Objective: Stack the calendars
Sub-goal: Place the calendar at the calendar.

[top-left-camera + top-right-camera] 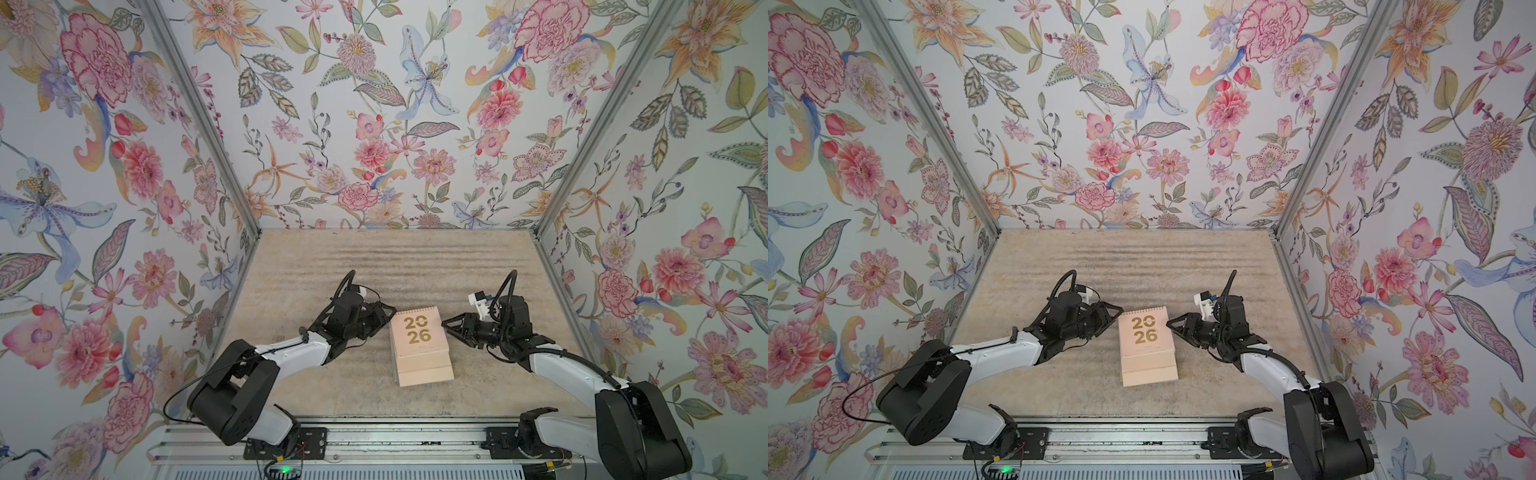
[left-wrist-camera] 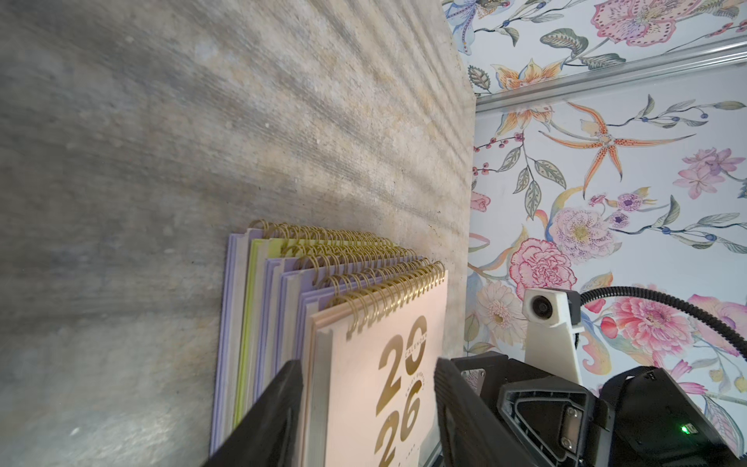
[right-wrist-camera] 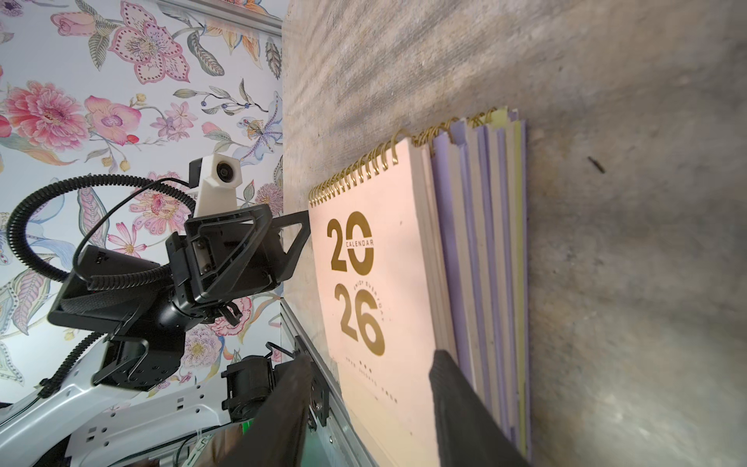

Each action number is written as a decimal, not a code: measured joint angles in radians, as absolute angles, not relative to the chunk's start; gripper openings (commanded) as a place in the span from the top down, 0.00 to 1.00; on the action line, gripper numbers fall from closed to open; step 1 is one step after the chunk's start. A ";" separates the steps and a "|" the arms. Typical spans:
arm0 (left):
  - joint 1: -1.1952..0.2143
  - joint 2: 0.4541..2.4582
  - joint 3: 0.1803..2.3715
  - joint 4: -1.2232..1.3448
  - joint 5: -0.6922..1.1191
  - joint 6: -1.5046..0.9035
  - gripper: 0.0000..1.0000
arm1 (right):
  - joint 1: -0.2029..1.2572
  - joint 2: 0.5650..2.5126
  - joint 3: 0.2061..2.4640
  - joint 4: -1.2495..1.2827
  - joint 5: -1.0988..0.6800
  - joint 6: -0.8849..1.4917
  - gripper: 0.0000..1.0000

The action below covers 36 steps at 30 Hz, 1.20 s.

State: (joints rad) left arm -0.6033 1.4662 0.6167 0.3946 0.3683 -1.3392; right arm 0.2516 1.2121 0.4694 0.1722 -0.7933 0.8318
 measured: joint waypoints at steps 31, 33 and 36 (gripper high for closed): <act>-0.623 1.503 0.664 0.387 0.361 -1.316 0.01 | 0.154 1.082 0.443 0.073 -0.786 0.783 0.21; -0.605 1.491 0.683 0.350 0.358 -1.295 0.00 | 0.132 1.053 0.443 0.058 -0.775 0.769 0.06; -0.550 1.435 0.695 0.293 0.349 -1.250 0.00 | 0.095 1.019 0.443 0.039 -0.758 0.751 0.01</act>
